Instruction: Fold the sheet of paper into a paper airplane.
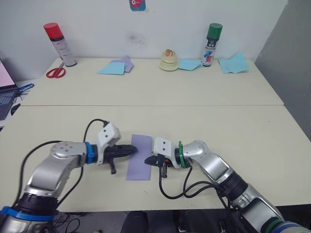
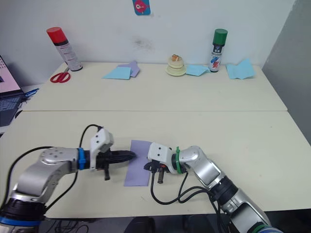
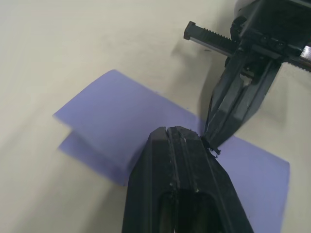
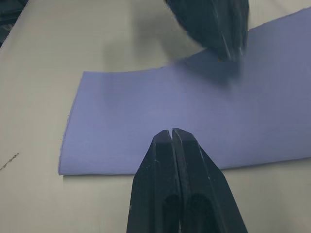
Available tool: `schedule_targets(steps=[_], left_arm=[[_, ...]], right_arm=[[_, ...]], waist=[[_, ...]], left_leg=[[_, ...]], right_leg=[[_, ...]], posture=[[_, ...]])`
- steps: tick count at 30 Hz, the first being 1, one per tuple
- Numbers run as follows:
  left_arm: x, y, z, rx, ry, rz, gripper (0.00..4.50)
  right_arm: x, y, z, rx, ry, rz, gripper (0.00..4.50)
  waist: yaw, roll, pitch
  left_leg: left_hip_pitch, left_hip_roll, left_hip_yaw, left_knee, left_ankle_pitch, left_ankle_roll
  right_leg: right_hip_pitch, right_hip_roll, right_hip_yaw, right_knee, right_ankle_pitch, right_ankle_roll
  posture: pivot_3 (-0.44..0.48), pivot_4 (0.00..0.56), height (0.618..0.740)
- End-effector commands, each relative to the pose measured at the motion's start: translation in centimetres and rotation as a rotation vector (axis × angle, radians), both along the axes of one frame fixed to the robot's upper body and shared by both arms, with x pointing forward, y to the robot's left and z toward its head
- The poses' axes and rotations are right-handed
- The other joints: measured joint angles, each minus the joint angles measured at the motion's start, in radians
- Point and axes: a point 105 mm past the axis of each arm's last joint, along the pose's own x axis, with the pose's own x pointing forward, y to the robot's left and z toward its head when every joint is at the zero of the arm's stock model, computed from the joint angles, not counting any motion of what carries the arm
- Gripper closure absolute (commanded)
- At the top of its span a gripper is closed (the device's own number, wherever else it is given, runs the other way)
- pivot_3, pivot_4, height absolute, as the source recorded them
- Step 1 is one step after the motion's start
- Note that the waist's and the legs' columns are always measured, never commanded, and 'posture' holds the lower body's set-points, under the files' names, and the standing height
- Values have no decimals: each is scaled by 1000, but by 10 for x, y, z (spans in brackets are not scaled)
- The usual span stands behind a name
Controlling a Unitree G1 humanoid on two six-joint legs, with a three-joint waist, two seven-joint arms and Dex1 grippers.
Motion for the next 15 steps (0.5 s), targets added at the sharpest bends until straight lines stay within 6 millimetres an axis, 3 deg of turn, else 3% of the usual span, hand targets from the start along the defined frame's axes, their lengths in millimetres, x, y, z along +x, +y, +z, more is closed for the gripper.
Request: schedule_targets(steps=[1, 9, 15], left_arm=[[12, -9, -1, 20, -57, 7, 4500], [15, 5, -30, 103, -31, 34, 4500], [5, 8, -39, 116, 5, 12, 4500]], right_arm=[[-1, -1, -3, -24, -8, 10, 4461], [1, -3, 4, 3, -34, -5, 4461], [9, -5, 34, 140, -75, -36, 4461]], waist=[[2, 0, 0], [2, 0, 0], [2, 0, 0]], left_leg=[[0, 0, 0, 0, 0, 0], [0, 0, 0, 0, 0, 0], [0, 0, 0, 0, 0, 0]], right_leg=[[0, 0, 0, 0, 0, 0], [0, 0, 0, 0, 0, 0], [0, 0, 0, 0, 0, 0]], posture=[[0, 150, 725], [0, 150, 725], [0, 150, 725]])
